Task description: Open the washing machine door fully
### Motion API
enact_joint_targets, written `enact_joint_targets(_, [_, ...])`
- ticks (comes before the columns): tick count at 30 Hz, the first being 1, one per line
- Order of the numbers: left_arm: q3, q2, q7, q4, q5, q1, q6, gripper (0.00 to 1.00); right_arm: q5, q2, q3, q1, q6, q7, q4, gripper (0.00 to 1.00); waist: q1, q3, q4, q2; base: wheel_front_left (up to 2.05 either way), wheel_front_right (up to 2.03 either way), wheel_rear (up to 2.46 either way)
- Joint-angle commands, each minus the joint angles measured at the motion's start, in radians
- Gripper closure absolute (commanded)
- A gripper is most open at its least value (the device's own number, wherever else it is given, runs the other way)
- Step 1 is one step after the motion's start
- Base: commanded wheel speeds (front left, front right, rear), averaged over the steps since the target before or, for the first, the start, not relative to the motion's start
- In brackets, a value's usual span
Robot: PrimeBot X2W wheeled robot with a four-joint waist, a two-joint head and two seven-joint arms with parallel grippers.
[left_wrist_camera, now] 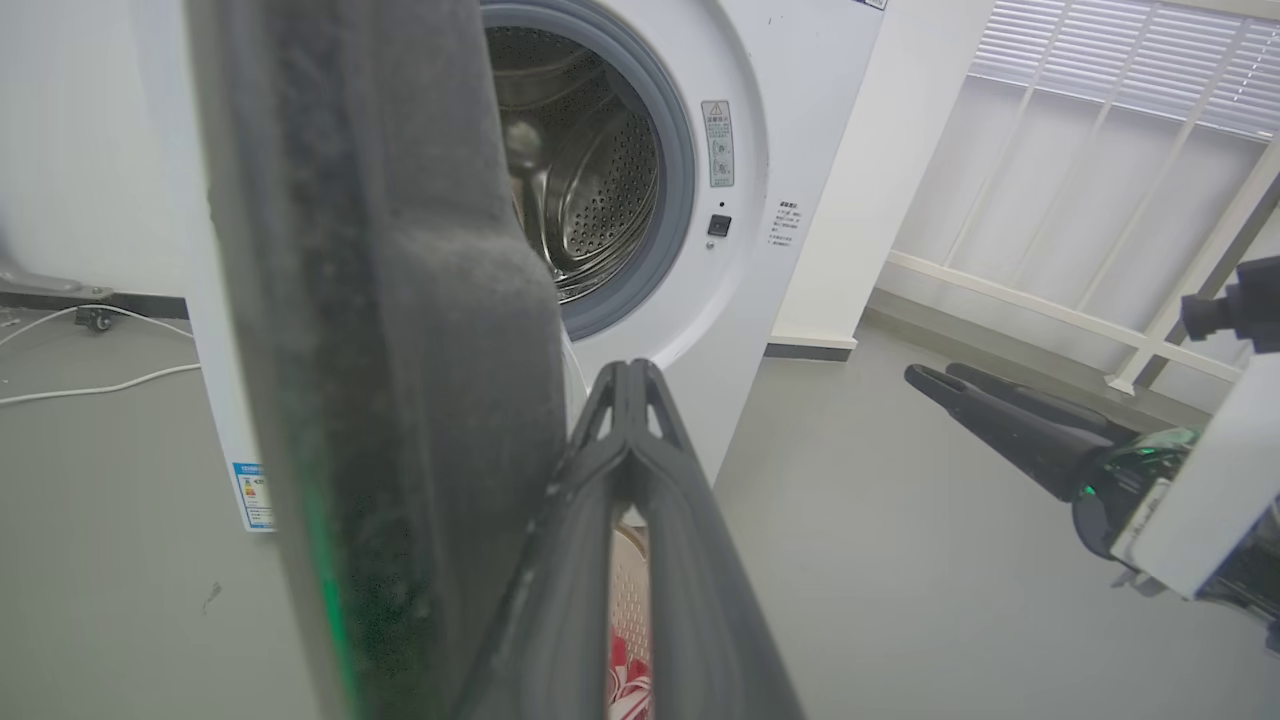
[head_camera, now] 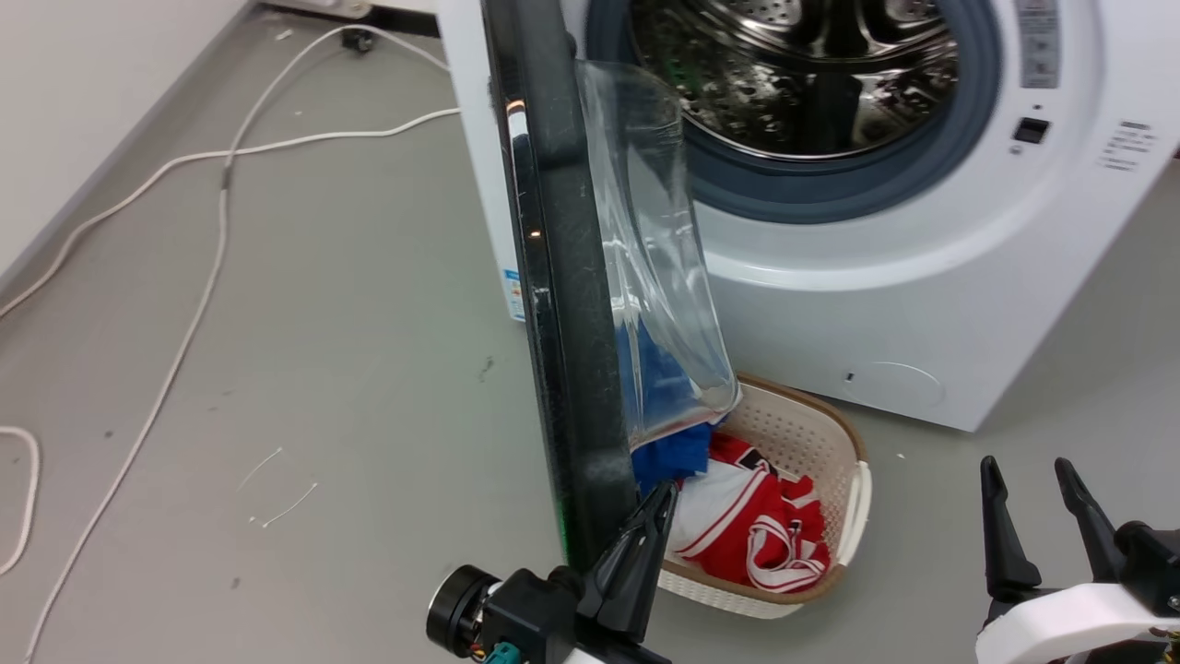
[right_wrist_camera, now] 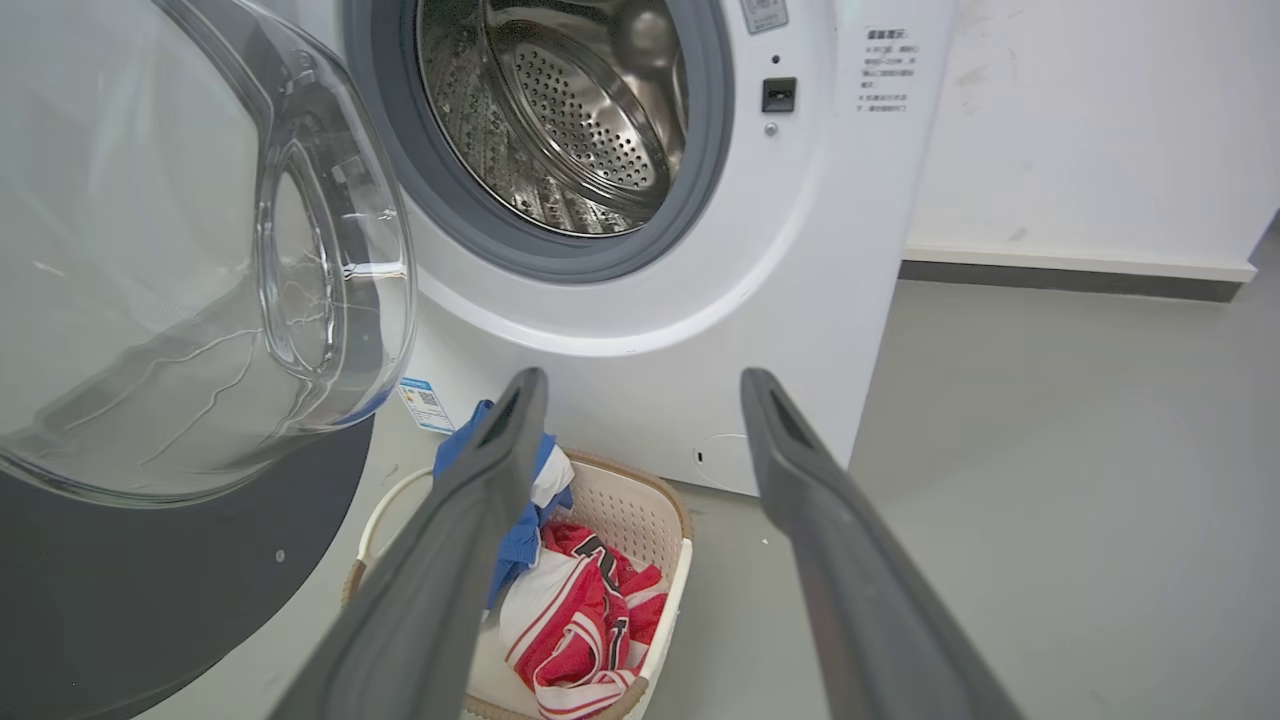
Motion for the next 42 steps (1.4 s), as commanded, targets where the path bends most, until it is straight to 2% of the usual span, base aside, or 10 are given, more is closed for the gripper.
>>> enact_joint_targets(1, [0.023, 0.008, -0.005, 0.001, -0.003, 0.006, 0.017, 1.0, -0.005, 0.001, -0.004, 0.007, 0.0, 0.003, -0.005, 0.0, 0.0, 0.006, 0.041, 0.0, 0.0, 0.0, 0.0])
enact_joint_targets(11, [0.08, 0.028, -0.012, -0.054, -0.006, 0.051, 0.062, 1.0, -0.015, 0.0, -0.028, 0.014, 0.0, 0.044, -0.037, 0.0, 0.0, 0.015, 0.157, 0.0, 0.0, 0.0, 0.0])
enact_joint_targets(15, [0.145, 0.038, -0.014, -0.067, -0.025, 0.059, 0.081, 1.0, -0.023, 0.0, -0.031, 0.014, 0.0, 0.054, -0.057, 0.0, 0.0, 0.021, 0.18, 0.0, 0.0, 0.0, 0.0])
enact_joint_targets(17, [0.232, 0.053, -0.016, -0.088, -0.047, 0.064, 0.095, 1.0, -0.029, 0.0, -0.027, 0.012, 0.0, 0.064, -0.07, 0.0, 0.0, 0.026, 0.188, 0.0, 0.0, 0.0, 0.0])
enact_joint_targets(21, [0.325, 0.067, -0.016, -0.091, -0.088, 0.058, 0.079, 1.0, -0.034, 0.0, -0.022, 0.008, 0.0, 0.075, -0.085, 0.0, 0.0, 0.036, 0.186, 0.0, 0.0, 0.0, 0.0])
enact_joint_targets(28, [0.456, 0.131, -0.015, -0.038, -0.156, 0.021, 0.032, 1.0, -0.036, -0.004, -0.005, 0.007, 0.0, 0.079, -0.1, 0.0, 0.0, 0.038, 0.148, 0.0, 0.0, 0.0, 0.0])
enact_joint_targets(36, [0.559, 0.22, -0.001, 0.113, -0.229, -0.085, -0.011, 1.0, -0.028, -0.013, 0.006, -0.013, 0.0, 0.085, -0.103, 0.0, 0.0, 0.058, 0.101, 0.0, 0.0, 0.0, 0.0])
enact_joint_targets(42, [0.618, 0.247, -0.008, 0.228, -0.253, -0.166, -0.024, 1.0, -0.026, -0.023, 0.012, -0.027, 0.0, 0.086, -0.101, 0.0, 0.0, 0.087, 0.07, 0.0, 0.0, 0.0, 0.0])
